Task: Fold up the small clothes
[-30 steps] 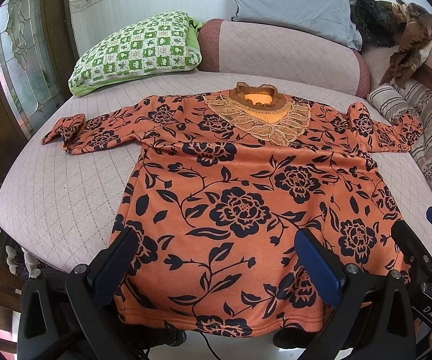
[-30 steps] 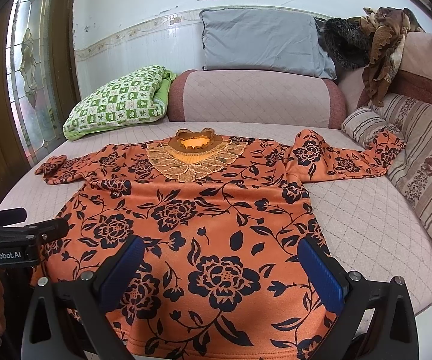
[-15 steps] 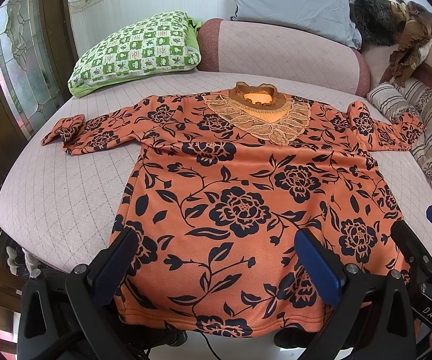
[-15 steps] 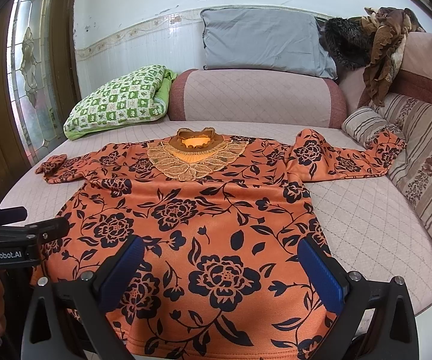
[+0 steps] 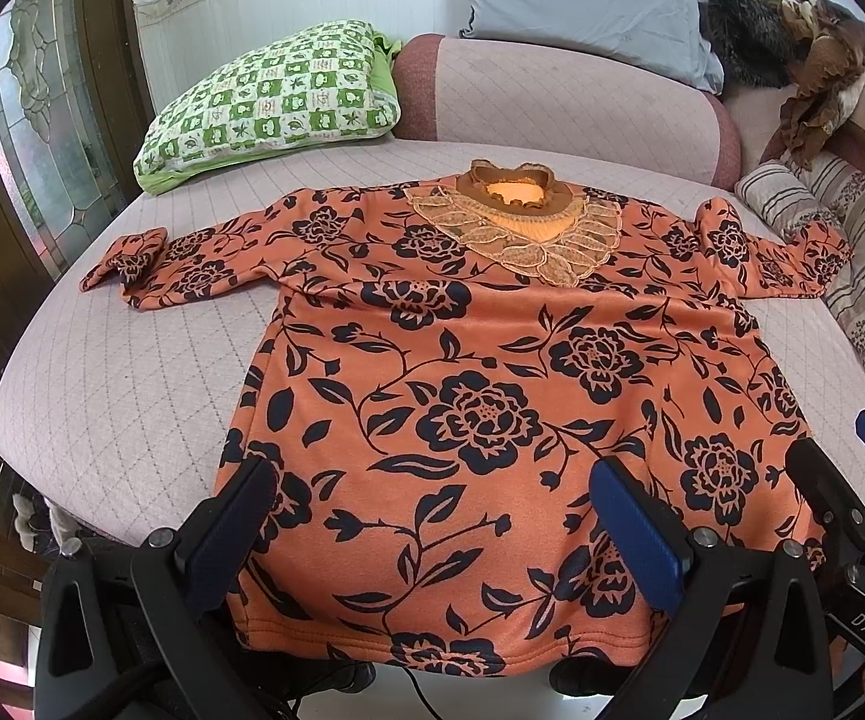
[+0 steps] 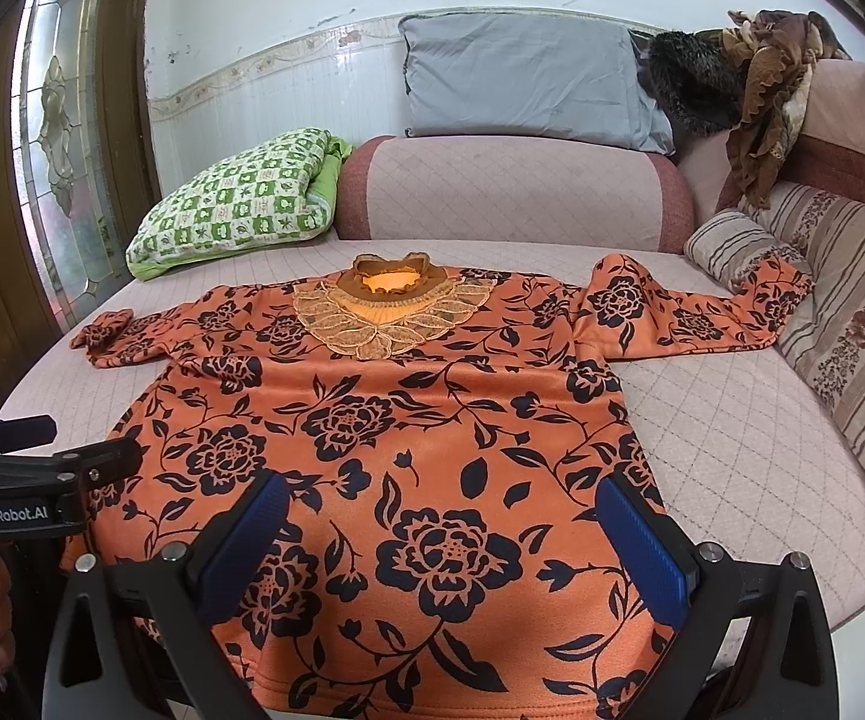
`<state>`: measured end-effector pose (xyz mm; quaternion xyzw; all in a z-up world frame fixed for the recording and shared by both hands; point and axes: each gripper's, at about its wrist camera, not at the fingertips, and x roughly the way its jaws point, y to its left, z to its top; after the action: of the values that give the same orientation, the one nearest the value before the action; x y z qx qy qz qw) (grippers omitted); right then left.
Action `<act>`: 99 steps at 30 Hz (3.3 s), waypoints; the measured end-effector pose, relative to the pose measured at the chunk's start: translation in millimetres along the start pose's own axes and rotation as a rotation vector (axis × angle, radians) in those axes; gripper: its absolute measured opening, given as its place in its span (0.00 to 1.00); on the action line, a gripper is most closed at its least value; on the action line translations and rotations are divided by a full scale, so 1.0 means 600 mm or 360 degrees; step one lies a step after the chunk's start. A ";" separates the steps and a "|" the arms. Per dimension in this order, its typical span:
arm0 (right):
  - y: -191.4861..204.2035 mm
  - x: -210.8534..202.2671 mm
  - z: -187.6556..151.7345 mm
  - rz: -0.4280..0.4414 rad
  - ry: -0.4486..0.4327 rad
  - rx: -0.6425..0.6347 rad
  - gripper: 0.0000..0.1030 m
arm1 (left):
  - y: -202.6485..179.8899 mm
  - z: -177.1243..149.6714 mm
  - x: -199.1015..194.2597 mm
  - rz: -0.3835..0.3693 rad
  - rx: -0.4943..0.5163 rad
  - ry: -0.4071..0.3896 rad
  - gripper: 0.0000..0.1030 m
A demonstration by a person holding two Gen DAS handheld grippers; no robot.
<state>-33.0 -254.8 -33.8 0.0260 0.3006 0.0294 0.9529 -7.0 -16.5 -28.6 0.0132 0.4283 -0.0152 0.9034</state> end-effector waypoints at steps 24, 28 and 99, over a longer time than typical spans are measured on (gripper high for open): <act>-0.417 0.119 0.133 0.0012 0.0066 0.0990 1.00 | 0.052 0.199 0.126 -0.0205 -0.0080 -0.0031 1.00; -0.539 0.177 0.156 -0.0173 0.0094 0.1125 0.88 | 0.044 0.206 0.195 -0.0231 0.0003 0.0070 1.00; -0.248 0.371 0.198 0.0437 0.0343 0.0498 0.78 | 0.109 0.248 0.330 -0.0277 -0.0258 0.0179 0.92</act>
<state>223.2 -390.8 -74.0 0.2109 0.3953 0.1143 0.8867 236.1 40.0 -87.1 -0.0963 0.4777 -0.0579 0.8713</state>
